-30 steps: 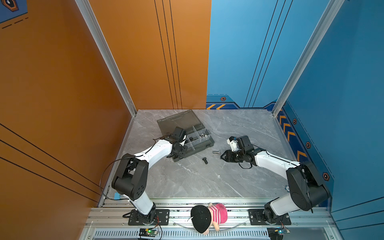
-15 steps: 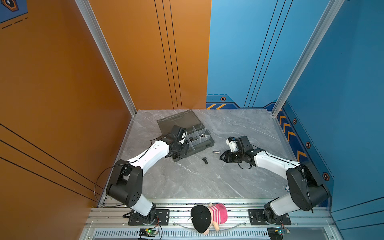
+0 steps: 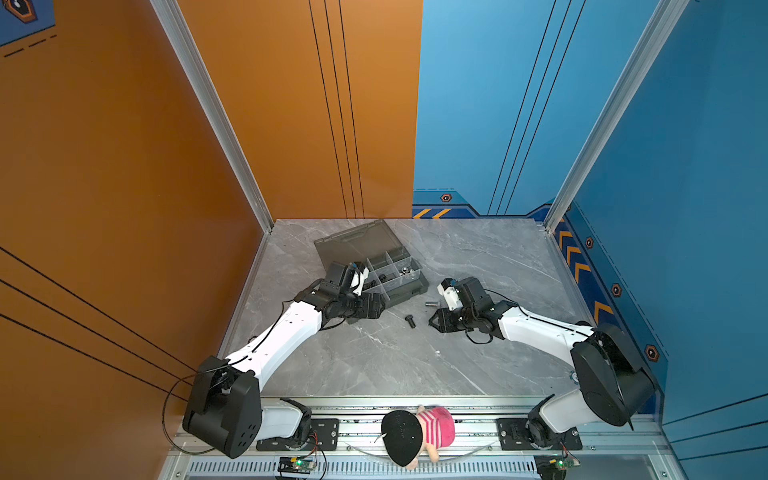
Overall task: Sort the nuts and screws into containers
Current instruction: 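Draw the left gripper back while the right gripper moves over the last black bolt, then lower the right gripper and close it on the black hex bolt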
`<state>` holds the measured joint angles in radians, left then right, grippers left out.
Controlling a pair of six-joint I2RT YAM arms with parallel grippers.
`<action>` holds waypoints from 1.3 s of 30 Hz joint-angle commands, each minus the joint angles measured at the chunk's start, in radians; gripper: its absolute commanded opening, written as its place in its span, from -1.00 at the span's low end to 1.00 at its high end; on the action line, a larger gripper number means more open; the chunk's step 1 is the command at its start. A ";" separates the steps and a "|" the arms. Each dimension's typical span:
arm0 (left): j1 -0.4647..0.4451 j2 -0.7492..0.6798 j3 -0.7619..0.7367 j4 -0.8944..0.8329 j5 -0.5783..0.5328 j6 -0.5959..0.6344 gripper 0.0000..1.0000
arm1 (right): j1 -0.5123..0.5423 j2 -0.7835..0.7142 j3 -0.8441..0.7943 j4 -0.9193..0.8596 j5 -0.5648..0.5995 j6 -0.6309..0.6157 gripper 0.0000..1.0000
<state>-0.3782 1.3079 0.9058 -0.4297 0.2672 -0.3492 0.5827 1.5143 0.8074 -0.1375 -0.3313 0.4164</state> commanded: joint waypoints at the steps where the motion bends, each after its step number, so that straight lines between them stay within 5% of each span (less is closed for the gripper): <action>1: 0.030 -0.056 -0.037 0.050 0.072 -0.106 0.95 | 0.042 -0.008 0.040 0.025 0.090 -0.013 -0.20; 16: 0.124 -0.169 -0.167 0.141 0.210 -0.248 0.96 | 0.200 0.191 0.156 0.085 0.244 0.001 -0.22; 39: 0.220 -0.246 -0.268 0.184 0.291 -0.309 0.96 | 0.234 0.342 0.243 0.051 0.314 -0.026 -0.36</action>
<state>-0.1726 1.0714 0.6533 -0.2539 0.5297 -0.6529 0.8059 1.8355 1.0210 -0.0689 -0.0463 0.4107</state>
